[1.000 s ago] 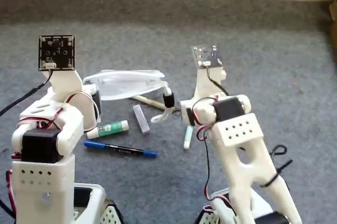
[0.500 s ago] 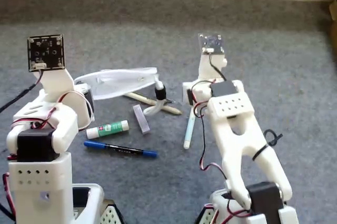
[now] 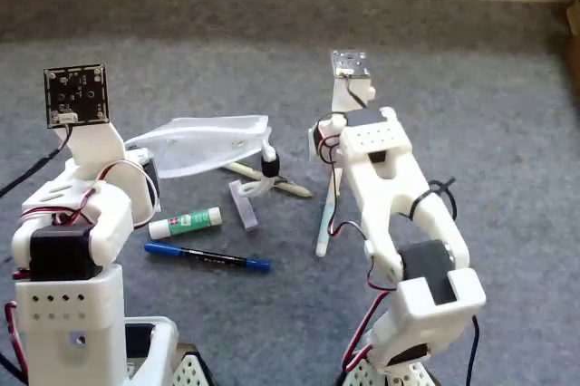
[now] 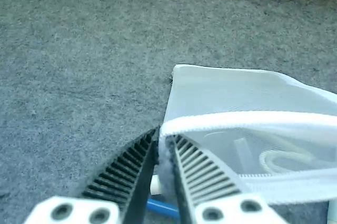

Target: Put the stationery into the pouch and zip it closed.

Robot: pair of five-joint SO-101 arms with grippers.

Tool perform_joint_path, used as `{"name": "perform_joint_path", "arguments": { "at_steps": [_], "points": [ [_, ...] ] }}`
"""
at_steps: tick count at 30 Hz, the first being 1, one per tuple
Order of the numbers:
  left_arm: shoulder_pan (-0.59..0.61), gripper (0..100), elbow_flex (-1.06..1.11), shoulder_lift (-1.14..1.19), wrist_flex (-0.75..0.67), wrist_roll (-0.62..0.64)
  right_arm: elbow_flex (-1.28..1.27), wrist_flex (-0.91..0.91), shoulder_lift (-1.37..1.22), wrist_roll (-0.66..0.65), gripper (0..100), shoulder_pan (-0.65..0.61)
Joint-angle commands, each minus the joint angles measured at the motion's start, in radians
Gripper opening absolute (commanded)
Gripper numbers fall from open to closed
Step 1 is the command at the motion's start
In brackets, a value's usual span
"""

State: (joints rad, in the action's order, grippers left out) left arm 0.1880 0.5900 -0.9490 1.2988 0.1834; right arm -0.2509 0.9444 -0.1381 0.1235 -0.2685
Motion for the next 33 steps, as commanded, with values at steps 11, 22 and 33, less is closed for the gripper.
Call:
{"name": "perform_joint_path", "arguments": {
  "at_steps": [11, 22, 33],
  "points": [
    [0.015, 1, 0.007, 0.015, 0.002, 0.009, 0.206, -0.021, -0.231, 0.012, 12.8, 0.015],
    [0.013, 1, 0.007, 0.015, 0.005, 0.009, 0.412, 0.199, -0.375, 0.003, 0.5, 0.013],
    [-0.033, 1, -0.002, 0.015, 0.0, 0.009, 0.326, 0.219, -0.2, 0.003, 0.5, 0.019]
  ]
}}
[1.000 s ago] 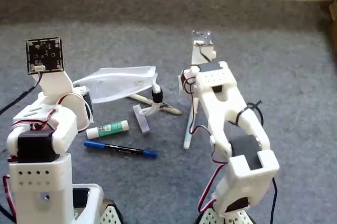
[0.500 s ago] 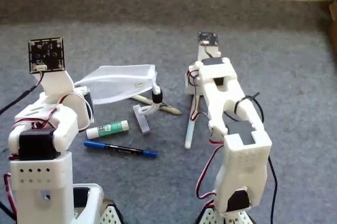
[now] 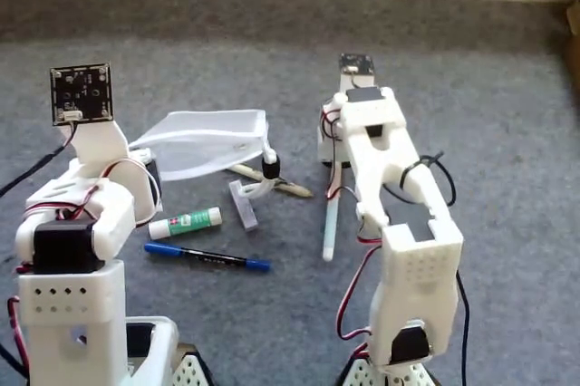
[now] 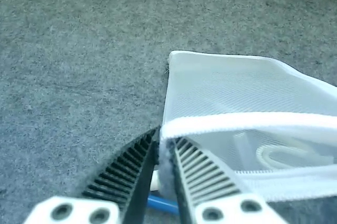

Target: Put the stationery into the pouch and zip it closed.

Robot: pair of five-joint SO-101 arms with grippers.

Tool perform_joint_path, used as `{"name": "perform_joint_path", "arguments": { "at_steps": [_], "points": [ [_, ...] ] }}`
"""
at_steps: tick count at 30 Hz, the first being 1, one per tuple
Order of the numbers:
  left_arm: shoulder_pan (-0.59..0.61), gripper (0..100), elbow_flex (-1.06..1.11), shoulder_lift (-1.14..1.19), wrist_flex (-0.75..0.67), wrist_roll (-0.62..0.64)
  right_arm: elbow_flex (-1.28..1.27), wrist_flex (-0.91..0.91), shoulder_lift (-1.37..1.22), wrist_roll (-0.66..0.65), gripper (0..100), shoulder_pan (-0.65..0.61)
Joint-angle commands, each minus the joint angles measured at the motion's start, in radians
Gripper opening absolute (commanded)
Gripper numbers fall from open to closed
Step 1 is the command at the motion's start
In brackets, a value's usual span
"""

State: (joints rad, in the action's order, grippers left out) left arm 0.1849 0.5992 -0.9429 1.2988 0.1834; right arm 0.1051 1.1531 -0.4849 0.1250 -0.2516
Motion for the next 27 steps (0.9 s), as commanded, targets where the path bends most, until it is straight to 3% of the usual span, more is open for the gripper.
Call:
{"name": "perform_joint_path", "arguments": {
  "at_steps": [1, 17, 23, 27],
  "points": [
    [-0.036, 1, -0.021, 0.012, -0.002, 0.009, -0.05, 0.01, 0.168, 0.003, 0.5, 0.007],
    [-0.039, 1, -0.142, 0.021, 0.008, 0.011, -0.309, 0.002, 0.544, 0.009, 0.5, 0.015],
    [-0.081, 1, -0.157, 0.022, 0.009, 0.011, -0.507, -0.122, 0.76, 0.009, 0.5, 0.013],
    [-0.082, 1, -0.274, 0.102, 0.097, 0.011, -0.608, -0.166, 0.897, 0.009, 0.5, 0.008]
  ]
}}
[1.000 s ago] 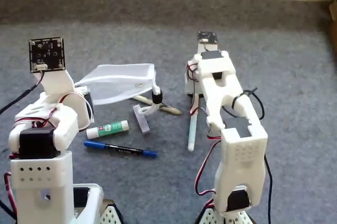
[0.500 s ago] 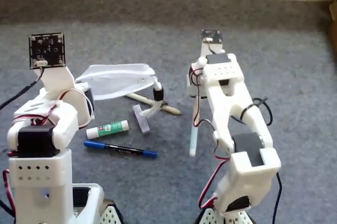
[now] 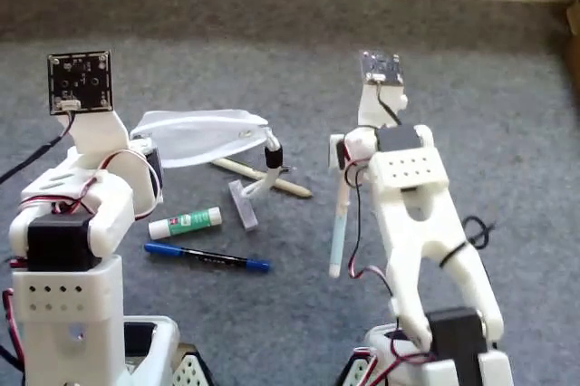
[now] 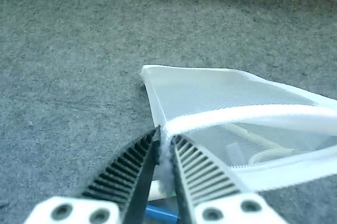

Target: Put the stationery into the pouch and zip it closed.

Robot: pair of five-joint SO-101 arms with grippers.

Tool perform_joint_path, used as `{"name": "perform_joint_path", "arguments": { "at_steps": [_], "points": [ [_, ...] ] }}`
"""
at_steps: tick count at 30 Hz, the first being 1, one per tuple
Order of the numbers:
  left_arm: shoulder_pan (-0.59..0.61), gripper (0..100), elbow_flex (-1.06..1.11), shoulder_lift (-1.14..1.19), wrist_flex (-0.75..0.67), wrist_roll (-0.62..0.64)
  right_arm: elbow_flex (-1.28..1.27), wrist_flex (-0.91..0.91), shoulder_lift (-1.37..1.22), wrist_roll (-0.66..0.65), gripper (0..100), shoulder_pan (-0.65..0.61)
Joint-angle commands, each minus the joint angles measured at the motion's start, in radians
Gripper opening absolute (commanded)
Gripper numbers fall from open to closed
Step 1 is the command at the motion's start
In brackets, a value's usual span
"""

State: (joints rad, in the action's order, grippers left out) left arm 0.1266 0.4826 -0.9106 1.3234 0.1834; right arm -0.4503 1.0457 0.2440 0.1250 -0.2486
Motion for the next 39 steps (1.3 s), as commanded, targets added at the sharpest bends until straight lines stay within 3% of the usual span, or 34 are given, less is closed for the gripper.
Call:
{"name": "perform_joint_path", "arguments": {
  "at_steps": [1, 16, 28, 39],
  "points": [
    [-0.024, 1, -0.193, 0.11, 0.094, 0.011, -0.07, -0.065, 0.197, 0.009, 0.5, 0.005],
    [-0.09, 1, -0.59, 0.441, 0.298, 0.04, -0.248, -0.166, 0.455, 0.06, 0.5, 0.007],
    [-0.035, 1, -0.578, 0.45, 0.301, 0.058, -0.243, -0.165, 0.671, 0.061, 0.5, -0.002],
    [-0.008, 1, -0.507, 0.45, 0.288, 0.058, -0.237, -0.236, 0.961, 0.055, 0.5, -0.18]
  ]
}}
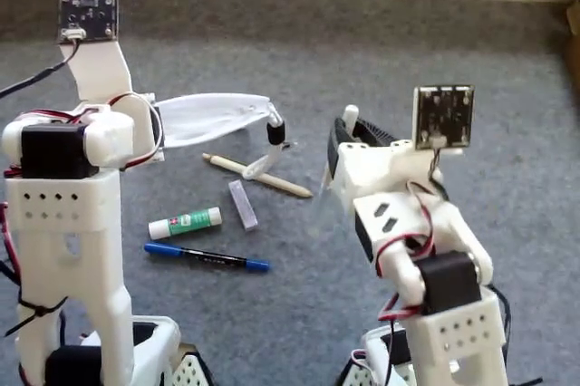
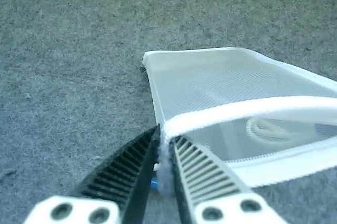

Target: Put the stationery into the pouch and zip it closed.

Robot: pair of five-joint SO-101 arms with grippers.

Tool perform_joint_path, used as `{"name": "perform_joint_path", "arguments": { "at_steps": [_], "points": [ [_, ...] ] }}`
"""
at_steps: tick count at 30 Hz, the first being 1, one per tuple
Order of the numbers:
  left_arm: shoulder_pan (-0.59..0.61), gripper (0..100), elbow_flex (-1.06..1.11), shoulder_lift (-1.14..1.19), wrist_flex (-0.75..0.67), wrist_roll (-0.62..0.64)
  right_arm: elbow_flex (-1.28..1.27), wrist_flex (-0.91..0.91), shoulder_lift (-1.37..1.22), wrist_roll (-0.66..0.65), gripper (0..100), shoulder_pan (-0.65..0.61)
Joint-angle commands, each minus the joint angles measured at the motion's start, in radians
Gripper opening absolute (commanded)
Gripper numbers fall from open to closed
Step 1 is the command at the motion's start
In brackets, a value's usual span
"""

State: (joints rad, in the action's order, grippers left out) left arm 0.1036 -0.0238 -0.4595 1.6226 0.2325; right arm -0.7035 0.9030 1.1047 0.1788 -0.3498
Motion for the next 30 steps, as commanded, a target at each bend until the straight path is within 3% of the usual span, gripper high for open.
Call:
{"name": "perform_joint_path", "arguments": {
  "at_steps": [1, 8, 16, 30],
  "points": [
    [0.016, 1, -0.001, -0.001, -0.014, 0.009, 0.015, -0.114, 0.117, -0.002, 0.5, -0.099],
    [0.015, 1, -0.004, -0.001, -0.018, 0.009, 0.016, -0.3, 0.157, -0.109, 0.5, -0.236],
    [0.012, 1, -0.008, -0.001, -0.018, 0.011, 0.007, -0.705, 0.15, -0.11, 0.5, -0.268],
    [0.012, 1, -0.01, -0.001, -0.026, 0.011, 0.051, -0.912, -0.189, -0.11, 0.5, -0.269]
  ]
}}
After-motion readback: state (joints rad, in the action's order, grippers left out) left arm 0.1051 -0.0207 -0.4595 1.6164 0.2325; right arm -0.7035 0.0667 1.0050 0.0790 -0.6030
